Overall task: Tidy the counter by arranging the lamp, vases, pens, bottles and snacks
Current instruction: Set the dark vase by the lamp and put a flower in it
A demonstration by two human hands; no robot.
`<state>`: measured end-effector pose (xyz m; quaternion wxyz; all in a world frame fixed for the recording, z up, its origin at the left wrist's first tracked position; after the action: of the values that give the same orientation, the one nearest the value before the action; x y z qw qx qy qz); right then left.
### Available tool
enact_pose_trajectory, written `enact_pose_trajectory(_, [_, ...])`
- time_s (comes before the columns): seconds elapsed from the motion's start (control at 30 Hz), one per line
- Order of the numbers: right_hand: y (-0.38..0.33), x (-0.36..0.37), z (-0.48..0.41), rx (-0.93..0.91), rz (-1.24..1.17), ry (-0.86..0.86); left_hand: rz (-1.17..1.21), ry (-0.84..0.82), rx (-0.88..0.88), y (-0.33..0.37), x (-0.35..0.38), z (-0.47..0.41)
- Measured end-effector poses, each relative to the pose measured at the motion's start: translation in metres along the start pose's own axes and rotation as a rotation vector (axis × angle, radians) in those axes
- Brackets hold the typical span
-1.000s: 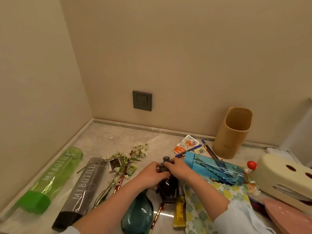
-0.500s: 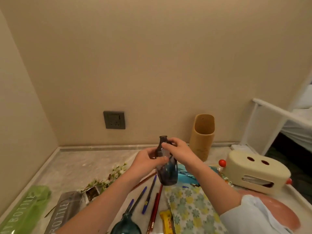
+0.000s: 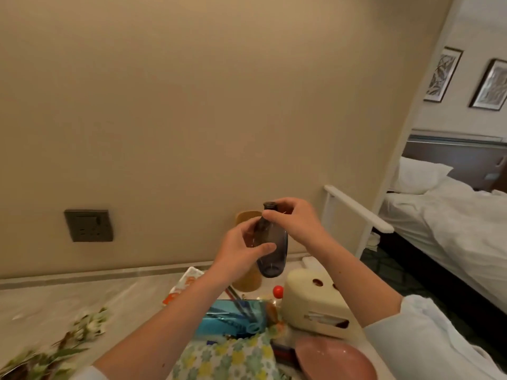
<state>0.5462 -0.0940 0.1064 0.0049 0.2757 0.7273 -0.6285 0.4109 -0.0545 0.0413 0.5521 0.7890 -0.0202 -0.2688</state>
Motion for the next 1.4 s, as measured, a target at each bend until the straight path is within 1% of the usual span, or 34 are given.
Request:
enact_pose_trajectory(0.2, [0.042,-0.056,-0.031,-0.022,0.084,0.025,-0.106,0.043,0.024,0.007,0.064,-0.033])
enact_pose_trajectory(0.33, [0.075,-0.068,-0.05,-0.032,0.172,0.007,-0.141,0.045,-0.029,-0.006,0.096,-0.052])
enact_pose_trajectory(0.63, [0.134,-0.067,-0.089,0.029,0.261,-0.057,-0.232,-0.145,-0.194,-0.045,0.133,-0.086])
enact_pose_trajectory(0.83, [0.166,-0.064,-0.111,0.071,0.289,-0.089,-0.229,-0.224,-0.301,-0.064,0.152,-0.107])
enact_pose_trajectory(1.03, [0.193,-0.065,-0.125,0.123,0.271,-0.066,-0.132,-0.214,-0.478,-0.083,0.163,-0.119])
enact_pose_trajectory(1.4, [0.209,-0.064,-0.133,0.125,0.295,-0.057,-0.089,-0.216,-0.526,-0.1,0.177,-0.126])
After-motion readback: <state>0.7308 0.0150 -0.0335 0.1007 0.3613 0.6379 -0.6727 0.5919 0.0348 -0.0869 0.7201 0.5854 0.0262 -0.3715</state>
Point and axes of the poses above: each hand's wrist, its own z-axis away from the middle knuckle, its own x-axis out of the palm, y = z × x, the point moved 2 cm from there along -z, towards the middle knuckle, and after that the axes turned 9 degrees about -z, right-handed, at the moved point
